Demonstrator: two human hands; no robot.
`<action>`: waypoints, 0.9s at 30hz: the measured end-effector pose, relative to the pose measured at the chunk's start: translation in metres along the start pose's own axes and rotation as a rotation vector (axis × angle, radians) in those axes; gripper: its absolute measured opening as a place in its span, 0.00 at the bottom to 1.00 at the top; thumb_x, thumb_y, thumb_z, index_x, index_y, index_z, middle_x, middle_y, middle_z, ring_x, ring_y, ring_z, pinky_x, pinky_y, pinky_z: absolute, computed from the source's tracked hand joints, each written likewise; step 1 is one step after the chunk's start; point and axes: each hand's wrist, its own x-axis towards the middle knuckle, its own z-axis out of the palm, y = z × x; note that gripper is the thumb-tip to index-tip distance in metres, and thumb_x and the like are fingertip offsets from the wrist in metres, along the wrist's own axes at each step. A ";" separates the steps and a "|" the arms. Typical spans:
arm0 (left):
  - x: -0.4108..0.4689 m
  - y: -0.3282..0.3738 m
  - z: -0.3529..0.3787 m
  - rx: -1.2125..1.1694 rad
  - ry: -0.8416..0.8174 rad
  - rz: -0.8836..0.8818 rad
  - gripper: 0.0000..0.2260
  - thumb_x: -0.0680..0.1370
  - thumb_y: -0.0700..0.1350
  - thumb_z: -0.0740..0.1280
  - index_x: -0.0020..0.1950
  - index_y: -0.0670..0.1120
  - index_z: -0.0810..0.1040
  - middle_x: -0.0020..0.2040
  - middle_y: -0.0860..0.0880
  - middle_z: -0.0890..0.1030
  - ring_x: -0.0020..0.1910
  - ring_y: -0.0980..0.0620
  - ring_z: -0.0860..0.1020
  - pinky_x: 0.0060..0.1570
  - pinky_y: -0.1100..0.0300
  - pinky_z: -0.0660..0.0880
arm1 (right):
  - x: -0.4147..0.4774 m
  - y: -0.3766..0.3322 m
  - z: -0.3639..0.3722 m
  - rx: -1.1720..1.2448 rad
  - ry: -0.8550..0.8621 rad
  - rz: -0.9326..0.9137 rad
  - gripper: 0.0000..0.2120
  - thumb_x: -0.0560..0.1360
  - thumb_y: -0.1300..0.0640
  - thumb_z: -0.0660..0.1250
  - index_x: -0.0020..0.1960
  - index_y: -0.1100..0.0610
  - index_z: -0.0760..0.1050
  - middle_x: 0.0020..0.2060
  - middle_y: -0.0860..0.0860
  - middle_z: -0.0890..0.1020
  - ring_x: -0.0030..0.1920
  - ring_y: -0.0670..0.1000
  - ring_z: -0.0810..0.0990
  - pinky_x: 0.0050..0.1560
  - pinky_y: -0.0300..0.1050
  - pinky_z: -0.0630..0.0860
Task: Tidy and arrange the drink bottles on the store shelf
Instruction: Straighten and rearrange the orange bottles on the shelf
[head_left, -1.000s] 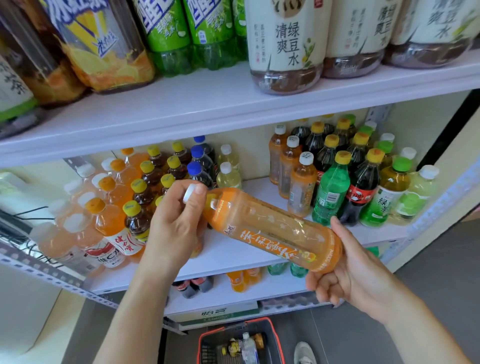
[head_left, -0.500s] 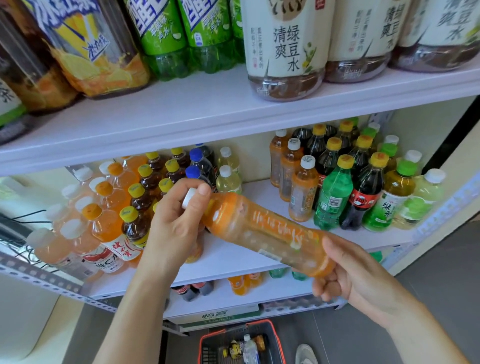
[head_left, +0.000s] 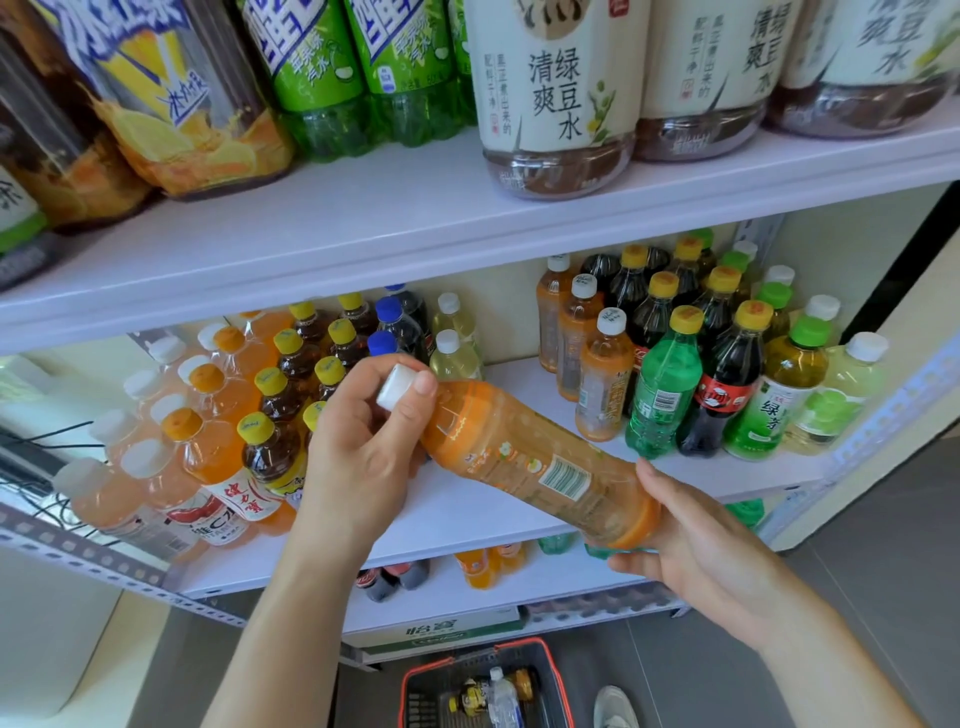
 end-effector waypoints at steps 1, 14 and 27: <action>0.001 -0.001 0.000 0.003 0.005 -0.004 0.10 0.75 0.53 0.65 0.49 0.48 0.78 0.32 0.56 0.73 0.29 0.60 0.71 0.27 0.68 0.70 | 0.000 0.000 0.000 -0.015 -0.022 -0.024 0.26 0.67 0.40 0.75 0.59 0.53 0.80 0.55 0.60 0.83 0.50 0.56 0.83 0.44 0.48 0.80; 0.016 -0.013 0.000 0.160 -0.101 -0.192 0.18 0.70 0.58 0.69 0.50 0.46 0.81 0.33 0.54 0.76 0.30 0.59 0.73 0.29 0.68 0.71 | 0.010 0.014 -0.003 -0.501 0.276 -0.362 0.35 0.57 0.62 0.81 0.55 0.41 0.71 0.48 0.41 0.80 0.43 0.42 0.82 0.41 0.34 0.76; 0.033 -0.032 0.014 0.213 -0.226 -0.134 0.15 0.75 0.57 0.66 0.52 0.48 0.77 0.32 0.56 0.75 0.31 0.57 0.74 0.29 0.61 0.73 | 0.038 0.028 -0.009 -0.837 0.489 -0.510 0.34 0.60 0.60 0.82 0.56 0.38 0.68 0.54 0.37 0.74 0.53 0.41 0.76 0.48 0.37 0.73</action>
